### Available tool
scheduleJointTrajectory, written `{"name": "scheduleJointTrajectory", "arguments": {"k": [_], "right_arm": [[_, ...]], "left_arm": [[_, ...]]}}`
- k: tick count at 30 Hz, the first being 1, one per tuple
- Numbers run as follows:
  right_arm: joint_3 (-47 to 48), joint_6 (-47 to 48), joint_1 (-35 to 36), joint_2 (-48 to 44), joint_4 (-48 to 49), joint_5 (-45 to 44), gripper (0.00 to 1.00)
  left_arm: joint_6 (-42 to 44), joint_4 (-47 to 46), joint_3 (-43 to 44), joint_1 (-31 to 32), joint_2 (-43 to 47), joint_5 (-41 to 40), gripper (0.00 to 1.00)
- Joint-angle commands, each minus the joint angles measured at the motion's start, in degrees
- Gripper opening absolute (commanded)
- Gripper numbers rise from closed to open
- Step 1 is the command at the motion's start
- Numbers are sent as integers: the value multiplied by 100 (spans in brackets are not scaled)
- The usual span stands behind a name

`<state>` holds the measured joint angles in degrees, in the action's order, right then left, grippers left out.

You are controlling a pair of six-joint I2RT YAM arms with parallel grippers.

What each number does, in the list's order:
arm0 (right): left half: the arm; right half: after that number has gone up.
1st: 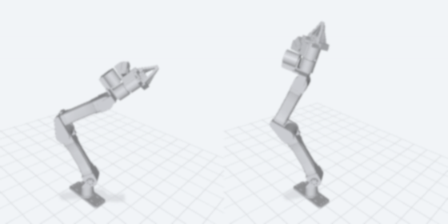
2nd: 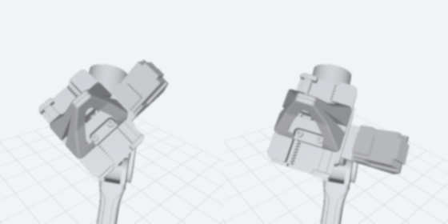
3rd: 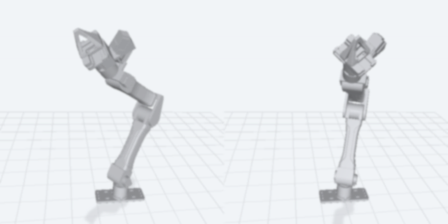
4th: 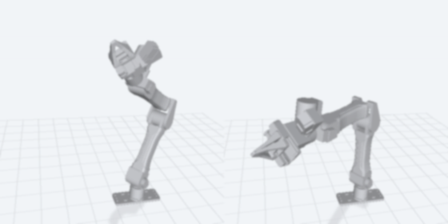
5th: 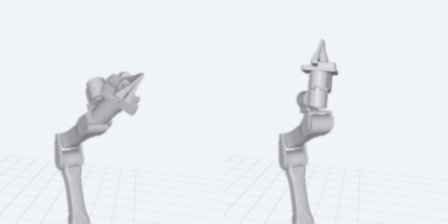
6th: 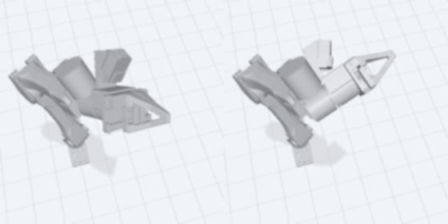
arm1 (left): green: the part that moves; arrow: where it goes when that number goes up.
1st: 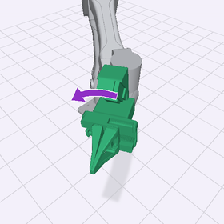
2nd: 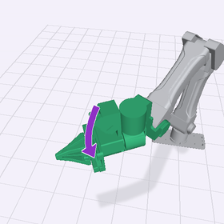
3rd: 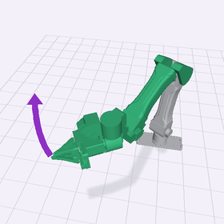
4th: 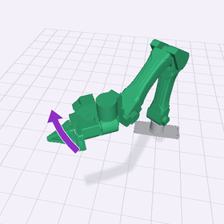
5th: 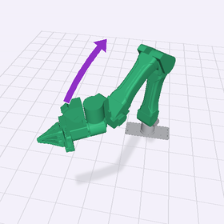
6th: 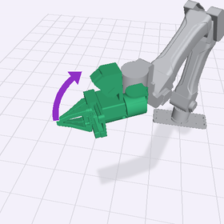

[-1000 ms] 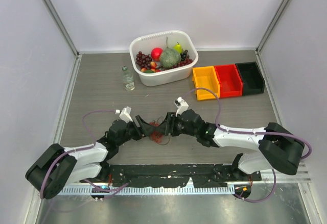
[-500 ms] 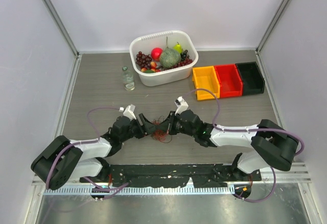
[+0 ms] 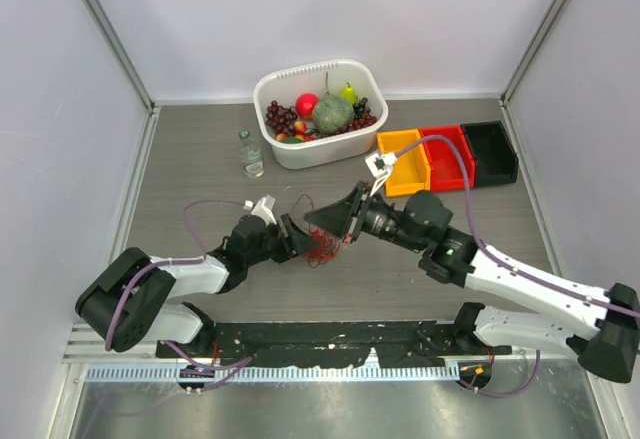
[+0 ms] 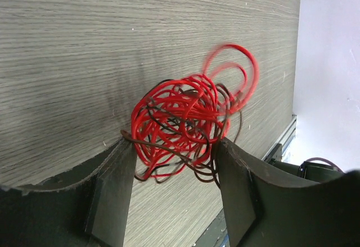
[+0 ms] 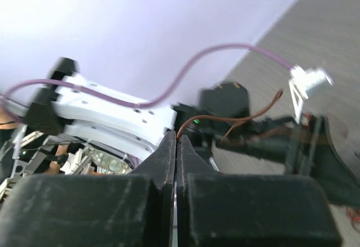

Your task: Untangle the cables

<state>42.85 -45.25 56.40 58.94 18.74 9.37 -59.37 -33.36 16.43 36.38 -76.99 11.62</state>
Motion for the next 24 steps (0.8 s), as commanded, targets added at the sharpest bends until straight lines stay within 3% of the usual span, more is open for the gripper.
{"name": "scheduleJointTrajectory", "arguments": {"k": [1, 9, 24], "right_arm": [[1144, 639, 11, -610, -605, 224, 1], [2552, 1264, 11, -1016, -1495, -137, 1], [5390, 1906, 11, -515, -2595, 170, 1]], "left_arm": [[137, 234, 168, 18, -132, -72, 60], [102, 392, 221, 18, -123, -212, 59], [-13, 603, 151, 18, 61, -599, 60]]}}
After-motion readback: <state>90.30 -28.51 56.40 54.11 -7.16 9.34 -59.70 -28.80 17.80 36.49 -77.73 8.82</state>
